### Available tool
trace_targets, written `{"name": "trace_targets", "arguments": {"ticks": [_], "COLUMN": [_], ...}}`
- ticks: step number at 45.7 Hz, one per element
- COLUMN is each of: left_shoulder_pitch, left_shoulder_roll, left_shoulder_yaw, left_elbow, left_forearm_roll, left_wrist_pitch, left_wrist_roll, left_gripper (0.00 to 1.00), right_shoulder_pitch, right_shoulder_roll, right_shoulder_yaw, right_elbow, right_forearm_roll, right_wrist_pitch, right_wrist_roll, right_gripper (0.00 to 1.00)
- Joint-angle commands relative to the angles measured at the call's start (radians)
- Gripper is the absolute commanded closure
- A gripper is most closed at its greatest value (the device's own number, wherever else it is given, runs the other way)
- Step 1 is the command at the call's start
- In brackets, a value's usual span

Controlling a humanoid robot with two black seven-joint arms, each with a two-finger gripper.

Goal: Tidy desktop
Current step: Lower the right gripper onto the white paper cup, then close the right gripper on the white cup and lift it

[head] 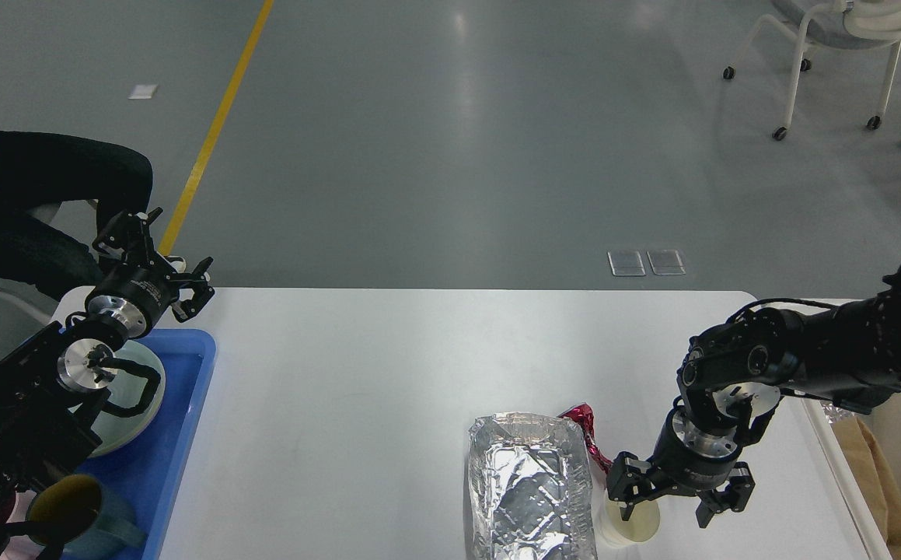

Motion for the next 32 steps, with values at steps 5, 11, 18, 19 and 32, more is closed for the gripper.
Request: {"name": "trace_targets", "arguments": {"ticks": [5, 11, 18, 19, 32], "left_shoulder_pitch": [0.0, 0.002, 0.002, 0.002, 0.002], "left_shoulder_roll": [0.0, 0.0, 0.0, 0.0, 0.0], "left_shoulder_yaw": [0.0, 0.0, 0.0, 0.0, 0.0], "left_elbow": [0.0, 0.0, 0.0, 0.0, 0.0], "left_forearm_roll": [0.0, 0.0, 0.0, 0.0, 0.0], "left_wrist_pitch": [0.0, 0.0, 0.0, 0.0, 0.0], "left_wrist_roll": [0.0, 0.0, 0.0, 0.0, 0.0], "left_gripper": [0.03, 0.03, 0.03, 0.03, 0.03], "right_shoulder_pitch": [0.0, -0.002, -0.002, 0.0, 0.061], "right_shoulder_roll": [0.0, -0.002, -0.006, -0.006, -0.043], "right_shoulder_yaw": [0.0, 0.0, -0.008, -0.008, -0.025], "right_elbow": [0.011, 0.011, 0.02, 0.021, 0.05], "right_forearm_roll": [-0.004, -0.002, -0.001, -0.001, -0.001], "right_wrist_pitch": [-0.042, -0.039, -0.023, -0.022, 0.024], "right_wrist_roll": [0.0, 0.0, -0.002, -0.002, -0.002], "right_gripper": [0.55, 0.74, 1.0, 1.0, 1.0]}}
